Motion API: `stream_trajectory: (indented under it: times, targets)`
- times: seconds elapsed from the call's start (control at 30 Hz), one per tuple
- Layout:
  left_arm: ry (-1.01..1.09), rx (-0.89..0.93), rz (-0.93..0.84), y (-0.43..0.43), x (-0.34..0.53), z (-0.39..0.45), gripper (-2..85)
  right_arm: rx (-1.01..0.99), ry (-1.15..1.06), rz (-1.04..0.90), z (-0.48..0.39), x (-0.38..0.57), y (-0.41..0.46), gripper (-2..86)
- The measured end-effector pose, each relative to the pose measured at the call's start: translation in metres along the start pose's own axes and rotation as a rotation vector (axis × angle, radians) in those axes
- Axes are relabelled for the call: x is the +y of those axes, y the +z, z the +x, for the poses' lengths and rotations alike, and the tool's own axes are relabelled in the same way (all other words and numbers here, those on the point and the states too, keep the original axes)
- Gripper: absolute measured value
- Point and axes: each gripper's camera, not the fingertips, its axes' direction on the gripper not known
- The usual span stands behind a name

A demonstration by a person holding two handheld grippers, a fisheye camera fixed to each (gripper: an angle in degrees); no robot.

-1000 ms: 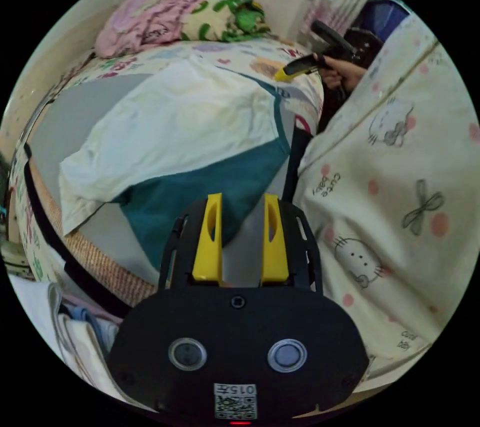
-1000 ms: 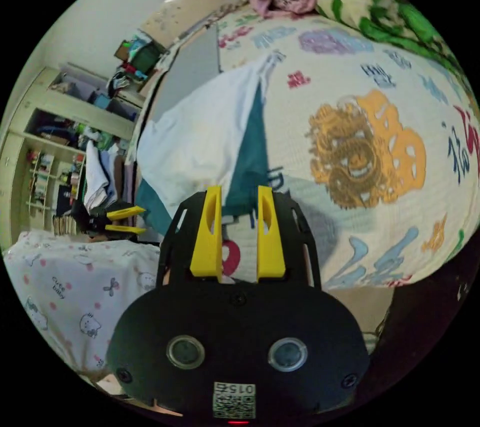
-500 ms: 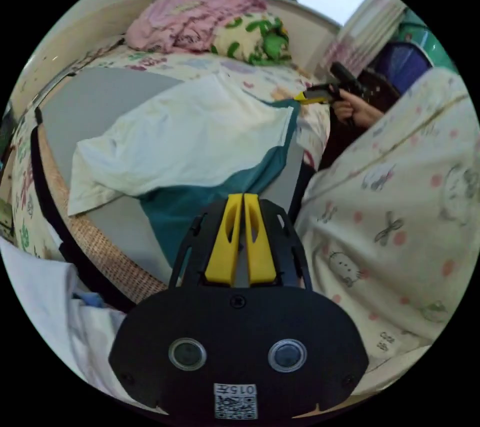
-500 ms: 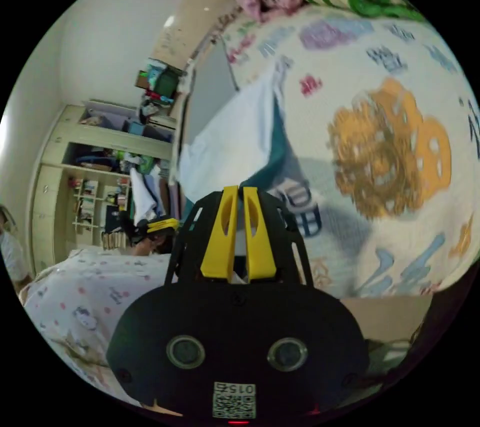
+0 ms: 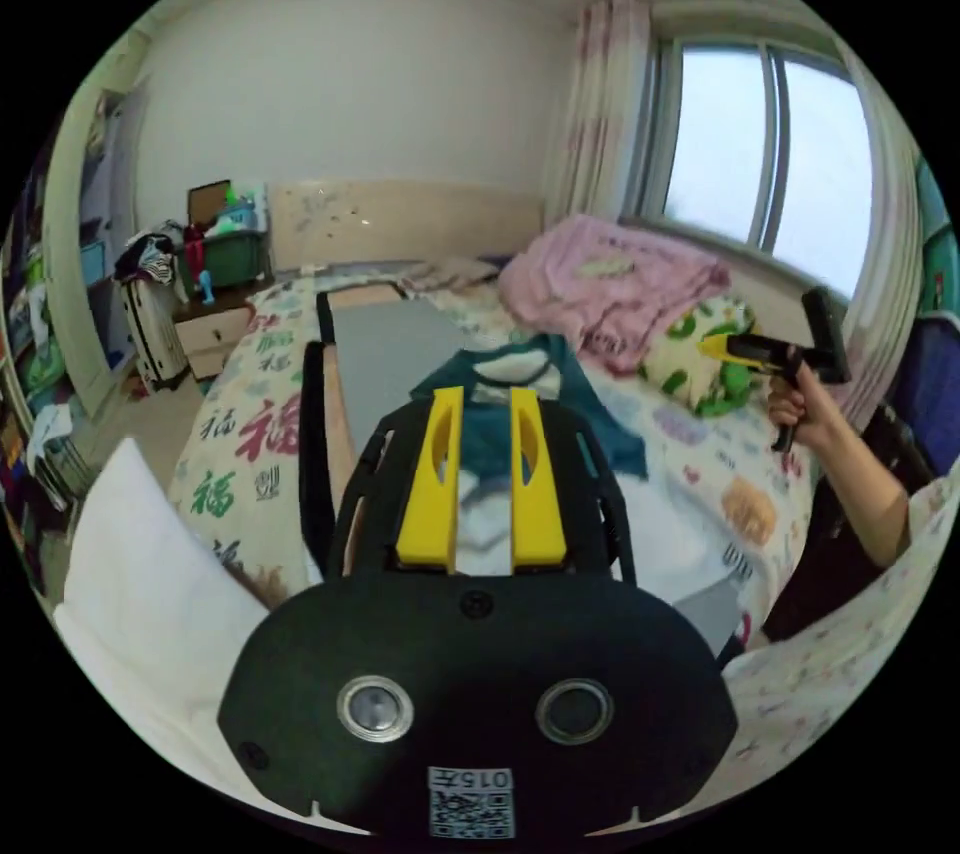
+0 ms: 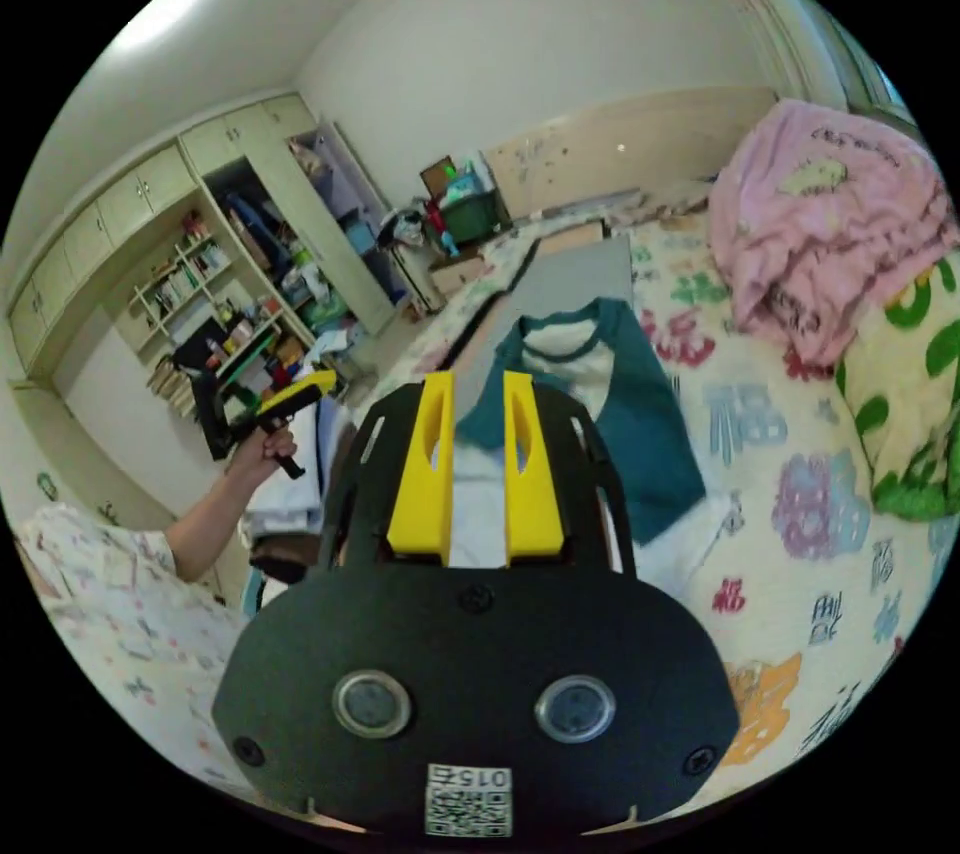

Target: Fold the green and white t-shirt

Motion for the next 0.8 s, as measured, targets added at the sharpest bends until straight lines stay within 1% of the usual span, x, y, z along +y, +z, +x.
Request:
stream_trajectory:
  times: [0.03, 0.07, 0.13, 0.2, 0.27, 0.3, 0.33, 0.37, 0.4, 0.47, 0.57, 0.6, 0.67, 0.7, 0.8]
  targets:
    - [-0.042, -0.024, -0.121, 0.023, 0.017, -0.005, 8.8, 0.03, 0.087, -0.07, 0.031, 0.029, 0.008, 8.0]
    - [-0.111, -0.03, -0.23, 0.045, 0.029, -0.014, 9.9, 0.052, 0.146, -0.095, 0.047, 0.044, 0.01, 8.1]
    - [-0.186, -0.056, -0.325, 0.073, 0.042, -0.029, 11.6, 0.112, 0.342, -0.125, 0.092, 0.1, -0.001, 8.9]
    - [-0.234, -0.109, -0.398, 0.098, 0.047, -0.044, 12.5, 0.148, 0.447, -0.142, 0.114, 0.135, -0.014, 9.5]
    - [-0.311, -0.198, -0.512, 0.131, 0.05, -0.065, 12.8, 0.18, 0.509, -0.176, 0.129, 0.159, -0.024, 10.0]
    - [-0.337, -0.228, -0.543, 0.139, 0.052, -0.071, 12.7, 0.189, 0.536, -0.209, 0.137, 0.169, -0.029, 10.3]
    - [-0.39, -0.254, -0.606, 0.152, 0.058, -0.081, 12.4, 0.182, 0.556, -0.229, 0.145, 0.175, -0.033, 10.7]
    - [-0.427, -0.241, -0.652, 0.161, 0.065, -0.087, 11.8, 0.176, 0.562, -0.23, 0.149, 0.176, -0.035, 10.8]
    - [-0.447, -0.225, -0.605, 0.156, 0.065, -0.089, 11.1, 0.164, 0.572, -0.211, 0.154, 0.176, -0.041, 10.8]
    - [-0.52, -0.183, -0.571, 0.149, 0.069, -0.094, 8.7, 0.142, 0.583, -0.206, 0.165, 0.171, -0.046, 10.8]
    - [-0.554, -0.111, -0.582, 0.142, 0.067, -0.093, 4.6, 0.088, 0.546, -0.282, 0.18, 0.155, -0.042, 9.4]
    - [-0.559, -0.134, -0.589, 0.139, 0.066, -0.091, 3.6, 0.082, 0.527, -0.321, 0.184, 0.149, -0.04, 8.0]
    - [-0.45, -0.187, -0.598, 0.128, 0.056, -0.072, 1.1, 0.038, 0.512, -0.327, 0.193, 0.142, -0.045, 5.2]
    - [-0.432, -0.195, -0.593, 0.125, 0.054, -0.067, 0.9, 0.012, 0.522, -0.324, 0.201, 0.139, -0.05, 3.1]
    - [-0.381, -0.178, -0.502, 0.09, 0.036, -0.041, 0.1, -0.041, 0.522, -0.274, 0.217, 0.136, -0.074, 1.4]
